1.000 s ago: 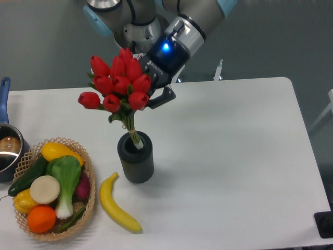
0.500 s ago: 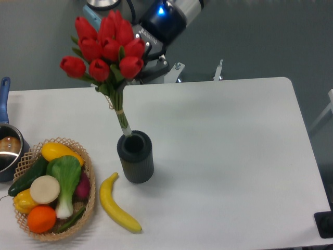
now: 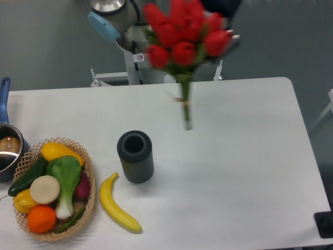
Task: Pick up the flowers from the vase
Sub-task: 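Carry the tulip bunch away from the vase, holding it aloft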
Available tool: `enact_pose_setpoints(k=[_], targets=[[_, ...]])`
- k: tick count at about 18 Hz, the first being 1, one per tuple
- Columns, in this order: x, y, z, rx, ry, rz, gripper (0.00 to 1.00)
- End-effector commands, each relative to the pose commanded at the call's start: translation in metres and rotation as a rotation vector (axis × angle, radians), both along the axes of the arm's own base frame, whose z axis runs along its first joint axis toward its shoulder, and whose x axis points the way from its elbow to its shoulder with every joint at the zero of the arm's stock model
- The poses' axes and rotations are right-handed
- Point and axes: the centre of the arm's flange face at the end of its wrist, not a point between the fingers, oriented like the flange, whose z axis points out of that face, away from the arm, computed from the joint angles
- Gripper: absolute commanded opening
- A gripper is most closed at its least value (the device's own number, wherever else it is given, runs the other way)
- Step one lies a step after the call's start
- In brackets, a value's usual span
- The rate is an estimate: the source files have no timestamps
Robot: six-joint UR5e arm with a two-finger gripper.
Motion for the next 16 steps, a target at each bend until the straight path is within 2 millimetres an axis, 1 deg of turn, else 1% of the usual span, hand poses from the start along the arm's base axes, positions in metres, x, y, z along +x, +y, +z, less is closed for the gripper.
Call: enact_pose_setpoints(k=[1,4,7,10,11,13,16], targets=[[-0.011,-0.005,-0.006,-0.019,0.014,0.009,0.42],[-0.049,-0.016,-0.047,-0.121,0.056,0.021,0.42],[-0.07,-0.018,-0.071,-0.157,0.088,-0.005,0.42],[-0.088,-0.02,-0.084,-0.162,0.075,-0.006,0.42],[-0.091,-0.019,-0.089,-0.161,0.068,-0.007,0.42],[-0.093,-0.02,-0.087,-0.162,0.069,-0.004,0.42],[-0.093,-0.024,-0.092,-0.164,0.056,0.003,0.42]])
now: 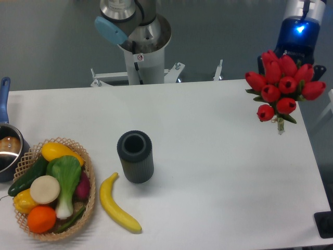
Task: Pick up the flowers from the vase
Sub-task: 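Carry the tulip bunch away from the vase, holding it aloft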
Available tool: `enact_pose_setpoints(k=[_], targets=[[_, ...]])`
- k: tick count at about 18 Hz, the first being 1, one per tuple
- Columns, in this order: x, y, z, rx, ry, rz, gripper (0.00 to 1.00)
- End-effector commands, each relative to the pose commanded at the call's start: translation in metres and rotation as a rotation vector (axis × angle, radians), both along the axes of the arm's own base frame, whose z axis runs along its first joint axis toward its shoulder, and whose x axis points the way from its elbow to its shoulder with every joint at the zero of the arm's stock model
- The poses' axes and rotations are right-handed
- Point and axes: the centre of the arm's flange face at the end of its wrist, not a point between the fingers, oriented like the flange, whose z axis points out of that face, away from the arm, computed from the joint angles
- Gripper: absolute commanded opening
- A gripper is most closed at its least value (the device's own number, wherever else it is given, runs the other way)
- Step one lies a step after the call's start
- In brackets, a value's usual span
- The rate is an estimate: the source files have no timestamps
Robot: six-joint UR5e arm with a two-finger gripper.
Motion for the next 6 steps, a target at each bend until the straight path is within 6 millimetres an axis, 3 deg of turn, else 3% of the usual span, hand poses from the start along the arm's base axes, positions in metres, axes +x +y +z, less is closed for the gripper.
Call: enact_pose_setpoints(k=[6], targets=[[0.002,-0.001,-0.0082,0.0,-0.017,0.001,0.42]])
